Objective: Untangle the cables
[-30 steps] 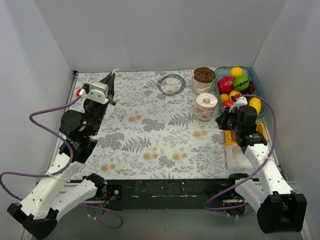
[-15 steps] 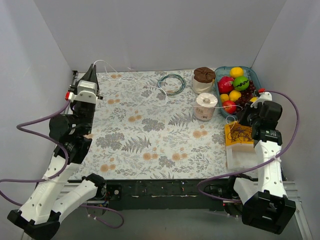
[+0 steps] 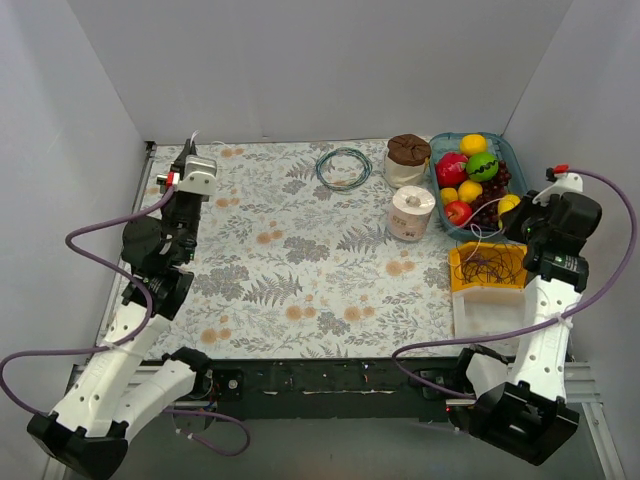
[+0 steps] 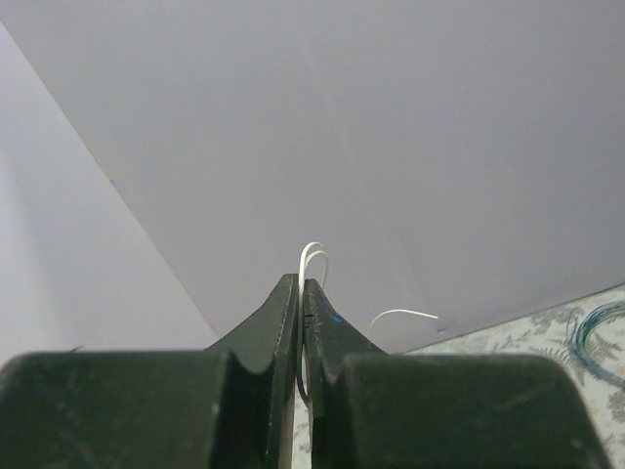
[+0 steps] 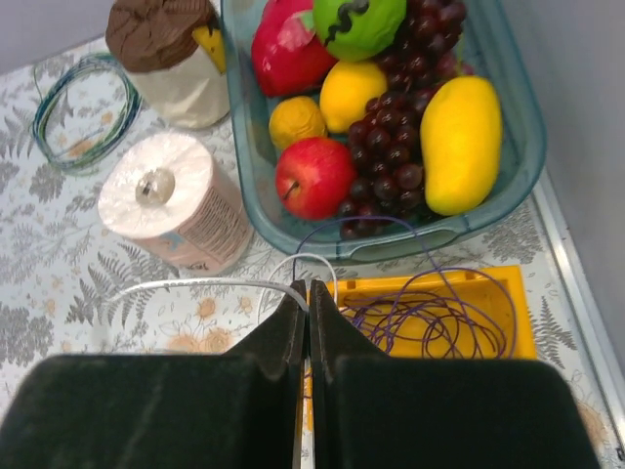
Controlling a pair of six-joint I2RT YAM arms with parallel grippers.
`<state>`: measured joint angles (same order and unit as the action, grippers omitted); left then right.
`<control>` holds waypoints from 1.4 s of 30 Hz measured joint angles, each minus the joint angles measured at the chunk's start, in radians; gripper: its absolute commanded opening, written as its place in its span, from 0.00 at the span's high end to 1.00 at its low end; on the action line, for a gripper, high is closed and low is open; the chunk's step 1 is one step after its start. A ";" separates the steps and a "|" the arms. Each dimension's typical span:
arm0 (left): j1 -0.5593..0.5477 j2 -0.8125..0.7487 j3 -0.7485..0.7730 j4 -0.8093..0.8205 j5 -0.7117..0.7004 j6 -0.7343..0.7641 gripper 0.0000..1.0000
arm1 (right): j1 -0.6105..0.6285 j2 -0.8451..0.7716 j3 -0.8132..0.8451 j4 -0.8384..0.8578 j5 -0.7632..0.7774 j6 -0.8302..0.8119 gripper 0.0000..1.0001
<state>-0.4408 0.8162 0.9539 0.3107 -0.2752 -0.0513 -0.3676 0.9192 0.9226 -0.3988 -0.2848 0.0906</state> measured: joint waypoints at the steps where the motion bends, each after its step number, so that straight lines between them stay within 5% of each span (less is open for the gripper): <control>1: 0.011 0.000 -0.007 -0.012 -0.002 0.003 1.00 | -0.013 0.002 0.015 -0.006 -0.001 0.008 0.99; 9: 0.116 0.010 -0.078 -0.134 0.061 -0.035 1.00 | -0.047 0.034 0.263 -0.040 0.016 0.033 0.99; 18: 0.113 -0.009 -0.080 -0.363 0.618 -0.234 1.00 | 0.037 0.008 0.309 -0.050 -0.097 0.006 0.99; 23: 0.074 0.001 -0.148 -0.395 0.795 -0.361 1.00 | 0.048 0.001 0.410 -0.081 -0.100 0.004 0.99; 31: 0.039 -0.019 -0.365 -0.384 0.871 -0.504 1.00 | 0.049 -0.071 0.521 -0.212 0.099 0.010 0.99; 42: 0.037 -0.108 -0.618 -0.162 0.860 -0.728 1.00 | 0.049 -0.240 0.496 -0.290 0.480 -0.001 0.99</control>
<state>-0.4034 0.7078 0.3363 0.1490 0.5846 -0.7792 -0.3183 0.6788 1.4185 -0.6891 0.1951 0.0895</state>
